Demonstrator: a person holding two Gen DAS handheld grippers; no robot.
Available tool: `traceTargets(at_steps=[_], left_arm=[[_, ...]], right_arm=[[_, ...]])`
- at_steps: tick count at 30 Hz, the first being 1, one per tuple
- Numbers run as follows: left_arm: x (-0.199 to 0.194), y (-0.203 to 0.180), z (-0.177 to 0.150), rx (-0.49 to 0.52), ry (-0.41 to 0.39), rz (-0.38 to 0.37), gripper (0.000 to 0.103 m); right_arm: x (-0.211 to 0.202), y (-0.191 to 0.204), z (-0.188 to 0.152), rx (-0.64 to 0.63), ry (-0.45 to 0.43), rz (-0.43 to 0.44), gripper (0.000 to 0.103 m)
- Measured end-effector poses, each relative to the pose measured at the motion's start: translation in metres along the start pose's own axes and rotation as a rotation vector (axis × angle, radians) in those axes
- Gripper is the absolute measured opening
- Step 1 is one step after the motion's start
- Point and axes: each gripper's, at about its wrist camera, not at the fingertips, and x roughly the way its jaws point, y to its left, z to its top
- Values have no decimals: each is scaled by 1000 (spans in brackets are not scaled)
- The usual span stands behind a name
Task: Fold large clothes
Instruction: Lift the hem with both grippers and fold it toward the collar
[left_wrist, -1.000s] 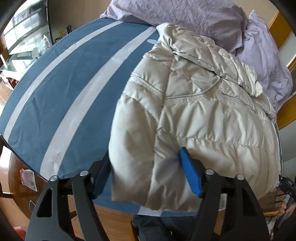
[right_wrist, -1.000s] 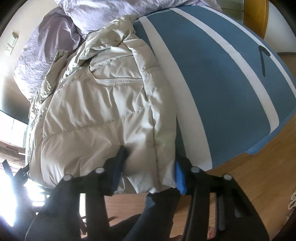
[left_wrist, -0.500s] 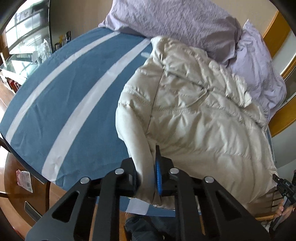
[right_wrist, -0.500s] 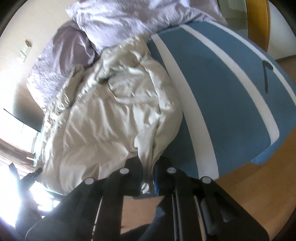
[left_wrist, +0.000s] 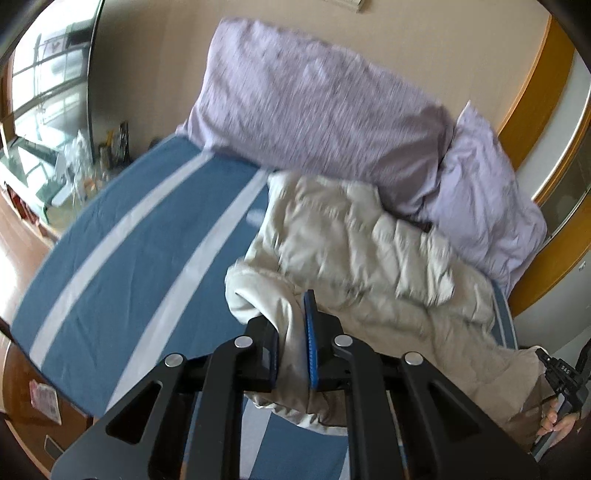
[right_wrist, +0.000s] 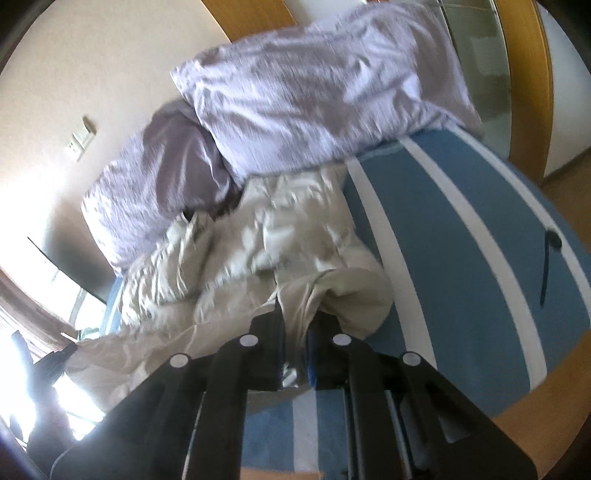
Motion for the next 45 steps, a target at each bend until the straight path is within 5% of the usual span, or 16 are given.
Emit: traceTargets(at_steps=[29, 45], left_arm=[[75, -73, 146, -15, -116, 46, 9], [215, -67, 170, -62, 57, 172, 10]], right_arm=[[90, 28, 163, -64, -79, 66, 9], [236, 9, 194, 31, 105, -70, 12]])
